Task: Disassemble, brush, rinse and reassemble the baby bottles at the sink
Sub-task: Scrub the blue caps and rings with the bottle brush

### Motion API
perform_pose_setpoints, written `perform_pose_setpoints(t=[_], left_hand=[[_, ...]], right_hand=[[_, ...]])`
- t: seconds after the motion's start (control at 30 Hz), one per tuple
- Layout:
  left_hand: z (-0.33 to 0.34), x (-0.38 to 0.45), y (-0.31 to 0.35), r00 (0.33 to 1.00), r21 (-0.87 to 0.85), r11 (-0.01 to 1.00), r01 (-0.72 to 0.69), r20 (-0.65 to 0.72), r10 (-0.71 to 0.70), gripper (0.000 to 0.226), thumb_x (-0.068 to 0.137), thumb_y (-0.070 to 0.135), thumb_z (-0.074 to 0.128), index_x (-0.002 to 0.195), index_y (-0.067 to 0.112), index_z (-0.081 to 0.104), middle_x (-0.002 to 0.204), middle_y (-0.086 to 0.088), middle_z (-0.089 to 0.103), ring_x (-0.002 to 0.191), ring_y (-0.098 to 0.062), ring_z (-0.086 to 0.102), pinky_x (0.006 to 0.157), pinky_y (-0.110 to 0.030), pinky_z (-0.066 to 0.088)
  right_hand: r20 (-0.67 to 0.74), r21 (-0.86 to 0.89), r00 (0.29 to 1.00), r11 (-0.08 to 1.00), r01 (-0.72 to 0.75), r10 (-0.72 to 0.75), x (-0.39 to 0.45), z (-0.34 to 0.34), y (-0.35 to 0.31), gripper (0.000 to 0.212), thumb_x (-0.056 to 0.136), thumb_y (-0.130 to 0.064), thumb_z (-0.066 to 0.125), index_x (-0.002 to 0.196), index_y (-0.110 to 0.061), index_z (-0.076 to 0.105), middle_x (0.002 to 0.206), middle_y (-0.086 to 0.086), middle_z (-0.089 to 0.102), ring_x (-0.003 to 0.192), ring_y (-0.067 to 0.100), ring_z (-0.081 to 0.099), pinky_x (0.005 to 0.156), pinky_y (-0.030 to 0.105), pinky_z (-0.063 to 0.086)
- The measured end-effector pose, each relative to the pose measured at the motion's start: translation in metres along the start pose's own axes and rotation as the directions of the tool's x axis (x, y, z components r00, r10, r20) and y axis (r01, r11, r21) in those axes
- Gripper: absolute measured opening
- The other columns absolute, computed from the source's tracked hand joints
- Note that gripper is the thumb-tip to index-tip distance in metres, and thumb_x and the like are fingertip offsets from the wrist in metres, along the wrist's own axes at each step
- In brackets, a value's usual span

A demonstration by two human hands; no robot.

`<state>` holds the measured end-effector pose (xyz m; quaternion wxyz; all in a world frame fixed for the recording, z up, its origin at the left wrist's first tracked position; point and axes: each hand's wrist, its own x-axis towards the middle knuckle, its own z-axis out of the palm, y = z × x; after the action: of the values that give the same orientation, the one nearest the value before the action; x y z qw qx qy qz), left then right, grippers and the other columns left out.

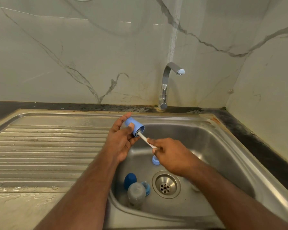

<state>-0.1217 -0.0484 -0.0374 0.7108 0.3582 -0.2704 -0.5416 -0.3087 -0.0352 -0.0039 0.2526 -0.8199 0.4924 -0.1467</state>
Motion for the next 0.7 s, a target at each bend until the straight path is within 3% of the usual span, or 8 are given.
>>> perform_pose_setpoints(t=[0.07, 0.13, 0.27, 0.33, 0.43, 0.53, 0.7], left_hand=[[-0.001, 0.0, 0.001, 0.999, -0.048, 0.999, -0.015, -0.029, 0.014, 0.052, 0.096, -0.003, 0.058, 0.142, 0.022, 0.056, 0.123, -0.015, 0.064, 0.092, -0.03, 0.074, 0.08, -0.042, 0.063], [-0.003, 0.002, 0.002, 0.994, -0.085, 0.996, -0.02, -0.112, 0.01, 0.053, 0.096, -0.005, 0.058, 0.142, 0.02, 0.054, 0.122, -0.017, 0.064, 0.098, -0.032, 0.072, 0.077, -0.041, 0.064], [-0.008, 0.006, 0.003, 0.973, -0.055, 0.998, -0.023, -0.23, 0.01, 0.034, 0.097, -0.002, 0.061, 0.13, 0.006, 0.057, 0.124, -0.021, 0.065, 0.097, -0.029, 0.071, 0.065, -0.033, 0.062], [-0.006, 0.005, 0.001, 0.978, -0.017, 1.0, 0.004, -0.211, -0.008, 0.031, 0.096, -0.001, 0.062, 0.127, 0.001, 0.06, 0.117, -0.02, 0.069, 0.092, -0.026, 0.073, 0.063, -0.03, 0.062], [0.0, 0.004, -0.002, 0.99, 0.02, 0.999, 0.029, -0.141, -0.026, 0.028, 0.096, -0.001, 0.061, 0.124, 0.001, 0.063, 0.106, -0.013, 0.074, 0.089, -0.022, 0.075, 0.07, -0.032, 0.064], [0.001, 0.002, -0.002, 0.995, 0.038, 0.999, 0.037, -0.099, -0.033, 0.026, 0.096, 0.0, 0.061, 0.121, 0.006, 0.064, 0.106, -0.013, 0.074, 0.088, -0.021, 0.076, 0.07, -0.032, 0.063], [0.0, 0.002, -0.001, 0.995, 0.064, 0.997, 0.031, -0.092, -0.025, 0.031, 0.097, -0.001, 0.059, 0.128, 0.004, 0.061, 0.114, -0.015, 0.072, 0.095, -0.023, 0.074, 0.076, -0.033, 0.064]], right_hand=[[0.026, 0.258, 0.999, 0.965, -0.041, 0.035, -0.004, -0.007, 0.009, 0.04, 0.101, -0.022, 0.054, 0.133, -0.046, 0.059, 0.067, -0.009, 0.059, 0.046, 0.004, 0.044, 0.048, 0.023, 0.039], [0.045, 0.352, 0.995, 0.931, -0.096, 0.086, -0.007, -0.012, 0.018, 0.038, 0.1, -0.02, 0.056, 0.127, -0.045, 0.063, 0.061, -0.003, 0.058, 0.044, 0.009, 0.041, 0.041, 0.023, 0.036], [-0.034, 0.364, 0.988, 0.923, -0.126, 0.148, -0.009, -0.026, 0.026, 0.036, 0.1, -0.019, 0.056, 0.126, -0.044, 0.063, 0.064, 0.001, 0.06, 0.041, 0.007, 0.043, 0.04, 0.021, 0.036], [-0.107, 0.379, 0.988, 0.923, -0.064, 0.112, -0.009, -0.024, 0.022, 0.036, 0.1, -0.02, 0.057, 0.127, -0.045, 0.062, 0.068, -0.006, 0.061, 0.04, -0.001, 0.047, 0.044, 0.017, 0.039], [-0.113, 0.241, 0.994, 0.97, 0.025, 0.002, -0.005, -0.006, 0.012, 0.04, 0.101, -0.024, 0.056, 0.135, -0.044, 0.057, 0.078, -0.019, 0.061, 0.053, -0.006, 0.054, 0.057, 0.012, 0.04], [-0.182, 0.145, 0.983, 0.989, -0.002, 0.029, 0.007, -0.003, 0.011, 0.042, 0.103, -0.027, 0.053, 0.142, -0.042, 0.052, 0.104, -0.017, 0.066, 0.066, -0.002, 0.053, 0.062, 0.007, 0.038], [-0.164, 0.214, 0.986, 0.975, 0.062, -0.027, -0.001, -0.002, 0.012, 0.041, 0.101, -0.026, 0.057, 0.138, -0.042, 0.055, 0.081, -0.025, 0.058, 0.068, -0.003, 0.057, 0.069, 0.014, 0.044]])
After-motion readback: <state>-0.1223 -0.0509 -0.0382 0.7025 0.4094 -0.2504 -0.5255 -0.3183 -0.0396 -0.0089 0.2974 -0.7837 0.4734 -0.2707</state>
